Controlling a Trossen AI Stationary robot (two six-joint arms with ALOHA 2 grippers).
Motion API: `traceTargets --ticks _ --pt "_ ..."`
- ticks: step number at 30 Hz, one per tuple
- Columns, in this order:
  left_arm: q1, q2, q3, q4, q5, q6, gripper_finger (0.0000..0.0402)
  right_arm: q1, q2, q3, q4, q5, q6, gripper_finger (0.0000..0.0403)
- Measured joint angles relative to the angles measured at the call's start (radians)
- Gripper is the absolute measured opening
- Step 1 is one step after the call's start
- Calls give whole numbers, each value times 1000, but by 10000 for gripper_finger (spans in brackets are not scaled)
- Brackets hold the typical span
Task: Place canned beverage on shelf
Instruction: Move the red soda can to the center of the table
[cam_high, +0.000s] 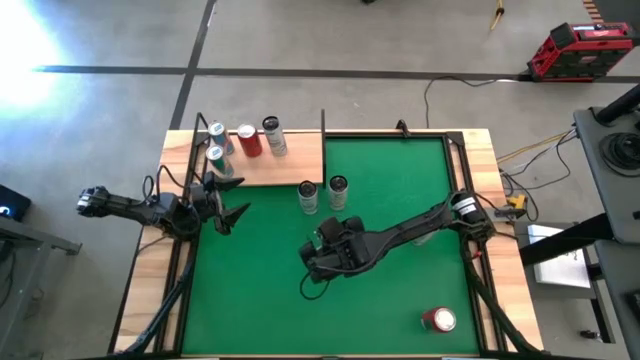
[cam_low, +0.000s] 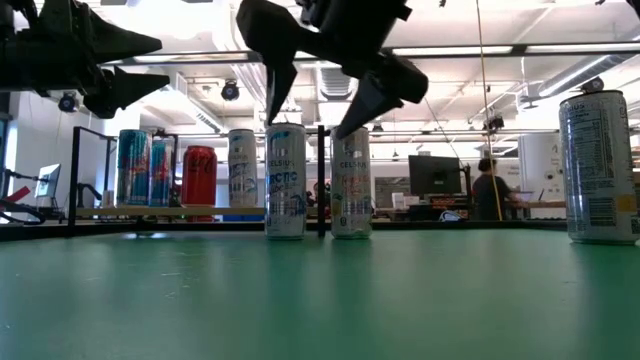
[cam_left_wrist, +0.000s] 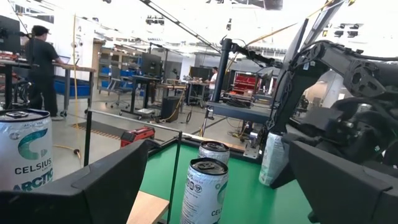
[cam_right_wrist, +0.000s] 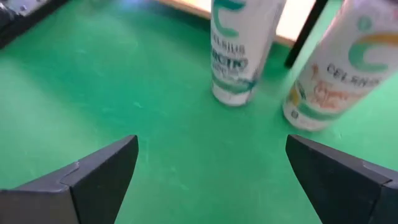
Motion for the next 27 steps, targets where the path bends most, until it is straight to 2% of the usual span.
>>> traceTargets --ticks 6,11,15,20,27 --pt "0 0 0 0 0 0 375 -12 2 0 31 66 -44 400" --pt "0 0 0 0 0 0 375 -21 3 0 76 66 -89 400" --pt "0 0 0 0 0 0 375 -14 3 0 46 35 -60 400" --pt "0 0 0 0 0 0 375 2 3 1 -45 -43 109 400" --pt "0 0 0 0 0 0 375 5 2 92 -315 -327 404 400"
